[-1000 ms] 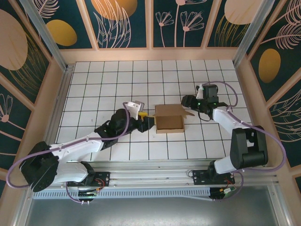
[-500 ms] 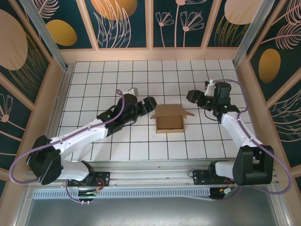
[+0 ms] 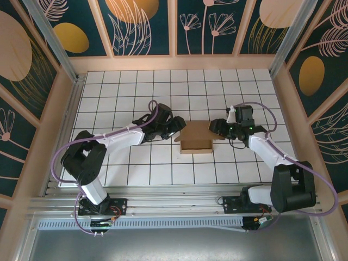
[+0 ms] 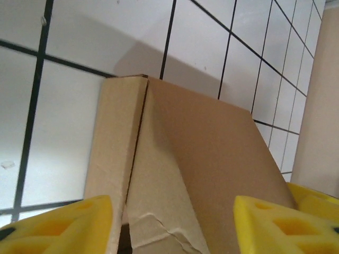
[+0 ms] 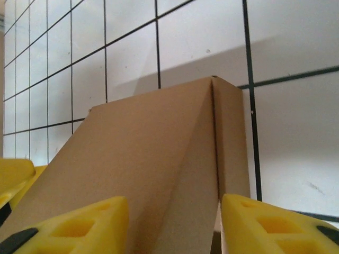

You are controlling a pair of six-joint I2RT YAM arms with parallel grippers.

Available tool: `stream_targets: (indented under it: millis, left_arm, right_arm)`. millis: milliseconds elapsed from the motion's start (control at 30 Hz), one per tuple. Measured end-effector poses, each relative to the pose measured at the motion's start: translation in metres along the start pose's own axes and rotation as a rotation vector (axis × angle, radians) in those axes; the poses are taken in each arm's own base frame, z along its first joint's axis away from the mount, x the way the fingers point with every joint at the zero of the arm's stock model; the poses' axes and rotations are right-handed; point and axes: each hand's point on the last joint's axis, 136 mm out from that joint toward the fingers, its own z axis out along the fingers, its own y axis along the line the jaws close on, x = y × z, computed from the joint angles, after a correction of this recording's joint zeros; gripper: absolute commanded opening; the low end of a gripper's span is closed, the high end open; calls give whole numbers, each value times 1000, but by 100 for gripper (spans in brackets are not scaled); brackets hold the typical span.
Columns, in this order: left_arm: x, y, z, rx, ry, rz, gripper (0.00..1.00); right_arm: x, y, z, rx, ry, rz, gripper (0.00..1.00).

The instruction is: Fold the paper box

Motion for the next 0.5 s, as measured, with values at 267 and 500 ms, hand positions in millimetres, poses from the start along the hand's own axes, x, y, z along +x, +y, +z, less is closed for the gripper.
stream_targets:
  millis: [267, 500]
  left_arm:
    - [20, -4, 8, 28, 73, 13, 43]
    - [24, -3, 11, 31, 90, 8, 43]
  right_arm:
    - [6, -5, 2, -7, -18, 105, 46]
    - [12, -10, 4, 1, -7, 217, 51]
